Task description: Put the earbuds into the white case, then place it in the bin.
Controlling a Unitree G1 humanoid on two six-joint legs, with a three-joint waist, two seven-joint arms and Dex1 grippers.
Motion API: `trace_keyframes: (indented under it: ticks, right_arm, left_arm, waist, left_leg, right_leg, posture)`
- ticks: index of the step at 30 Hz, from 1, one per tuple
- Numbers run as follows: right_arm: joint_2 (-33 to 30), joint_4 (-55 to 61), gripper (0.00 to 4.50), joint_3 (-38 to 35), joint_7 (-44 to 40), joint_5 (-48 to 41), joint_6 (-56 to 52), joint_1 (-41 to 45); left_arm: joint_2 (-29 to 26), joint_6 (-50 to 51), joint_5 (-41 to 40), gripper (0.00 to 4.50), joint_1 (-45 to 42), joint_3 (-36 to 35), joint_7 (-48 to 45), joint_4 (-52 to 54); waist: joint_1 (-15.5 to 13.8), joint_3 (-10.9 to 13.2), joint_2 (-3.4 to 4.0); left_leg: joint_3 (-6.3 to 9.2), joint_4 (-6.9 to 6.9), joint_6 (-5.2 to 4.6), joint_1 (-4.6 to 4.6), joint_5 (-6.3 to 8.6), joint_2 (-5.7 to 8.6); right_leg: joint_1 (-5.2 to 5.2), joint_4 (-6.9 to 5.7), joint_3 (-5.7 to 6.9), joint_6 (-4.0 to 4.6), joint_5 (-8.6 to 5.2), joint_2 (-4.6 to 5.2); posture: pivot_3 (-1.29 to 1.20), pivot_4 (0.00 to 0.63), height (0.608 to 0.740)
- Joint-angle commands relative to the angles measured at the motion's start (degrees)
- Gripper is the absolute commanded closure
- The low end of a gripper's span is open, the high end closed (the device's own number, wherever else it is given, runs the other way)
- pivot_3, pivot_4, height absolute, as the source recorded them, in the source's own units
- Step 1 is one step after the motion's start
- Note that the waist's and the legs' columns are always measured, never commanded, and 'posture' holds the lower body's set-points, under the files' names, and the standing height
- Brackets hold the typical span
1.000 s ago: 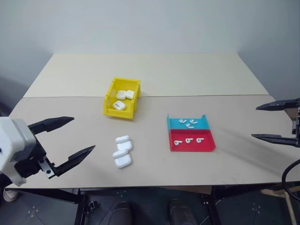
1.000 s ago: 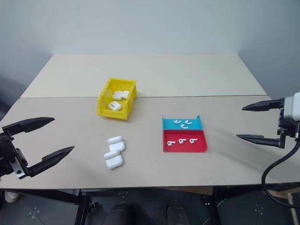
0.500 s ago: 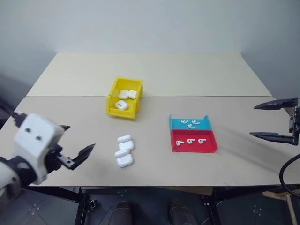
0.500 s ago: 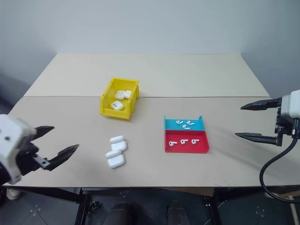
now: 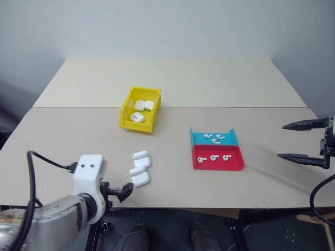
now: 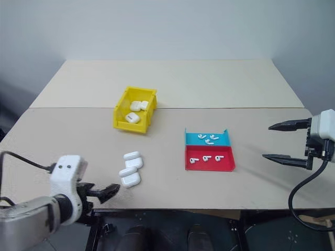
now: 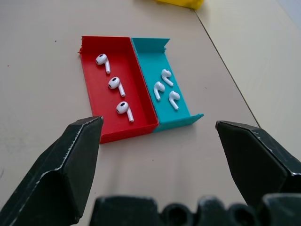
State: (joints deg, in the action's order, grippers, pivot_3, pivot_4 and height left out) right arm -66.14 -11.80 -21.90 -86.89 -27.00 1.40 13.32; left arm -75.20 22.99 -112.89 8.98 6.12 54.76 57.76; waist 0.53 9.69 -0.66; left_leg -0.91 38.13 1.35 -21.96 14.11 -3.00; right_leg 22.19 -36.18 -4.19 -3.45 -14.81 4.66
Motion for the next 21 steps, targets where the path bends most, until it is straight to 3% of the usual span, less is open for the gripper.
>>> trace_keyframes:
  ticks: [1,4,7,10,16,21]
  right_arm:
    - [-1.4,1.3,0.07,-1.3,0.0,-0.7,-0.6,1.4]
    - [-2.1,1.2,0.07,-1.6,-0.4,-0.7,-1.1,1.5]
    - [-2.7,1.7,0.07,-2.5,-0.6,-0.9,-1.6,0.9]
    - [-2.9,2.4,0.07,-3.9,-0.4,-1.1,-2.1,-0.4]
    - [-2.1,4.2,0.07,-5.8,0.4,-1.1,-2.4,-3.4]
    - [-1.9,4.9,0.07,-6.4,1.3,-1.2,-2.8,-4.3]
  left_arm:
    - [9.3,0.3,-0.1,0.0,-12.6,12.6,14.1,2.2]
    - [18.3,-1.6,-0.1,0.0,-22.4,22.0,24.9,1.0]
    - [23.1,-2.8,-0.1,0.0,-27.6,27.3,33.0,-1.2]
    - [24.1,-5.5,-0.1,0.0,-29.5,29.4,37.5,-1.6]
    - [23.6,-7.3,-0.1,0.0,-33.1,31.7,37.7,-4.7]
    - [26.6,-7.4,-0.1,0.0,-34.8,30.6,37.7,-9.8]
  waist:
    - [-0.5,0.0,-0.03]
    - [-1.3,0.0,-0.07]
    - [-1.6,0.0,-0.14]
    - [-1.6,0.0,-0.14]
    - [-1.5,0.0,-0.12]
    - [-1.6,0.0,-0.14]
  left_leg:
    - [0.04,0.02,0.04,0.02,-0.03,0.02]
    - [0.09,0.1,0.12,-0.01,-0.07,0.05]
    - [0.11,0.14,0.18,-0.07,-0.11,0.1]
    - [0.12,0.14,0.2,-0.06,-0.13,0.13]
    - [0.11,0.18,0.25,0.02,-0.16,0.14]
    - [0.12,0.18,0.25,-0.01,-0.16,0.15]
  right_leg:
    - [-0.06,0.02,0.01,-0.04,0.03,0.01]
    - [-0.11,0.04,0.0,-0.1,0.12,0.03]
    - [-0.13,0.11,0.02,-0.15,0.16,0.08]
    - [-0.14,0.14,0.01,-0.16,0.16,0.09]
    - [-0.21,0.11,0.02,-0.17,0.17,0.09]
    - [-0.21,0.14,0.02,-0.18,0.17,0.09]
  posture:
    - [0.0,0.15,0.74]
    - [0.0,0.15,0.74]
    - [0.0,0.15,0.74]
    - [0.0,0.15,0.74]
    - [0.0,0.15,0.74]
    - [0.0,0.15,0.74]
